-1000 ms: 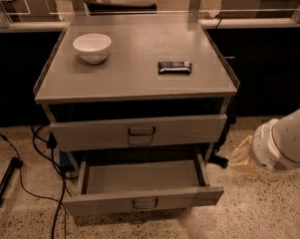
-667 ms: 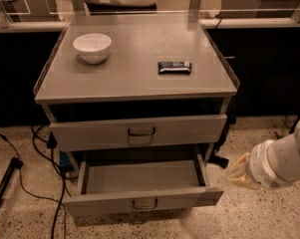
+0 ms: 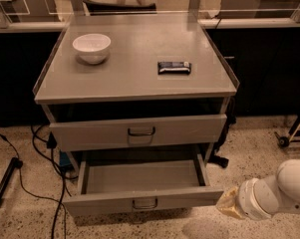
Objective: Close middle drawer
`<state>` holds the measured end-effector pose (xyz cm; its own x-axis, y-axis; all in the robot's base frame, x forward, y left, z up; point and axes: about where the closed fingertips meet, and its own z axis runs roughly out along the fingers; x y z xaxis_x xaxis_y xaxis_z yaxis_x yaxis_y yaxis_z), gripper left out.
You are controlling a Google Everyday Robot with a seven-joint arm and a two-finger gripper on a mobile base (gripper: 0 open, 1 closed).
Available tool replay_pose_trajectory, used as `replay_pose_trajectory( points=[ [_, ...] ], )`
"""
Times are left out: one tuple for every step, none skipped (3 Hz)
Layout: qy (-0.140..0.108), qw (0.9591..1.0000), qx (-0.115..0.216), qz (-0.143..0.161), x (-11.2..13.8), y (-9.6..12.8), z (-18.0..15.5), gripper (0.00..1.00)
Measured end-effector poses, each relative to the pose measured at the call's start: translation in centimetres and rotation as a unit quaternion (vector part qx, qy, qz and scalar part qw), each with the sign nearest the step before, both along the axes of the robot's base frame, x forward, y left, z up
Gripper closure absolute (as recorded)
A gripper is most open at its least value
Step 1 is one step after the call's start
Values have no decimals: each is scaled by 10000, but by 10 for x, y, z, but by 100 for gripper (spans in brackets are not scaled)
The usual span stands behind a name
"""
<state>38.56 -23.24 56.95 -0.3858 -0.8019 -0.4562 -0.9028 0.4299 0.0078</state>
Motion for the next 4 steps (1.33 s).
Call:
replay_pose_trajectory(
  points=[
    [-11,10000,-15,19,0,0,-4,100],
    [-68,9999,-95,126,2,1,-28,100],
    [-199,9996,-58,204,7,6,-73,100],
    [-299,9991,216,186,15,16,-122,100]
  ],
)
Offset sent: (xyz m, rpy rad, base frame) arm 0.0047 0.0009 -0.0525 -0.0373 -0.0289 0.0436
